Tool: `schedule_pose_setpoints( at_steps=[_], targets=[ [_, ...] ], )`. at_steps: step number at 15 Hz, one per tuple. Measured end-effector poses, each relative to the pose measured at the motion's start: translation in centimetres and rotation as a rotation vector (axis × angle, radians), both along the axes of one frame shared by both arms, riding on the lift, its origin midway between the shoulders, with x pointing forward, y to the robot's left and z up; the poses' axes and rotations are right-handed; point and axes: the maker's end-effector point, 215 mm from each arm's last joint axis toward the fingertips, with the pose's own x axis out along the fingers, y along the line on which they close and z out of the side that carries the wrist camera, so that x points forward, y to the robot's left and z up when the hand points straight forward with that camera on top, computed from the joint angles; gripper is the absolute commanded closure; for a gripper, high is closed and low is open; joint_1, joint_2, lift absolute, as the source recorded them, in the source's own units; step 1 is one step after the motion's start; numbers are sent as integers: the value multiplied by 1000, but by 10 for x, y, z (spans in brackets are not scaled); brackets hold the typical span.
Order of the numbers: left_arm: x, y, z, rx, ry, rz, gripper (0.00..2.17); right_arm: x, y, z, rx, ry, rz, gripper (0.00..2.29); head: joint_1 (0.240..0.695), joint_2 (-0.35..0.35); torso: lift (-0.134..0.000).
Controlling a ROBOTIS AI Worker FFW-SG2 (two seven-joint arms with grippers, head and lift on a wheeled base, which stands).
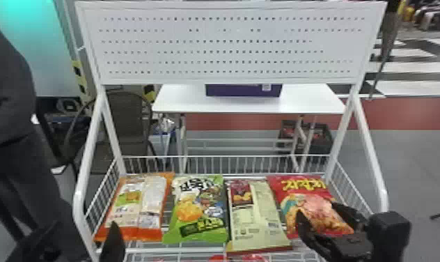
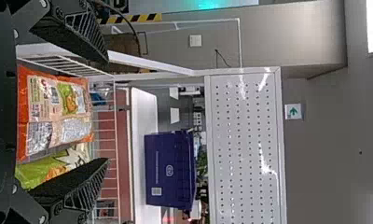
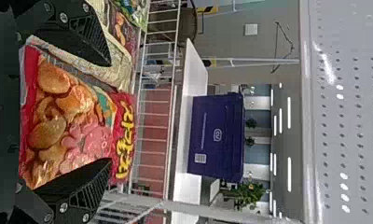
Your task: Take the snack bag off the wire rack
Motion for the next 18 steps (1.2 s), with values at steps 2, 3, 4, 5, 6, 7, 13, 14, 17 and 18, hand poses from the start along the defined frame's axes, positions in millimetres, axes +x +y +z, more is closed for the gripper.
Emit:
schedule_pose_setpoints(
  at_steps=[2,3,4,5,6,7,13,14,17,18],
  targets=[
    [2,0,-4,5,10,-5,164,20,14,-13,-2,24,7,188,499,0,0],
    [2,0,-5,7,12,-9,164,27,17,-18,-6,33,6,188,499,0,0],
    [3,0,-6,10,13,-13,164,34,18,-26,-19,47,-3,188,499,0,0],
    [4,0,-6,12,14,-16,164,38,14,-33,-38,62,-21,188,499,0,0],
    [4,1,-6,13,14,-17,164,41,11,-39,-55,73,-34,188,499,0,0],
    [5,2,-6,13,14,-17,164,42,5,-43,-70,80,-55,188,499,0,0],
    [7,6,-1,13,4,-14,164,50,-24,-63,-112,119,-119,512,499,0,0],
    [7,6,0,11,3,-14,164,50,-29,-67,-113,129,-125,630,499,0,0],
    [7,7,-1,10,4,-10,164,48,-32,-74,-98,164,-121,2007,499,0,0],
    [7,7,-1,10,6,-9,164,48,-31,-73,-84,168,-122,2044,499,0,0]
  ],
)
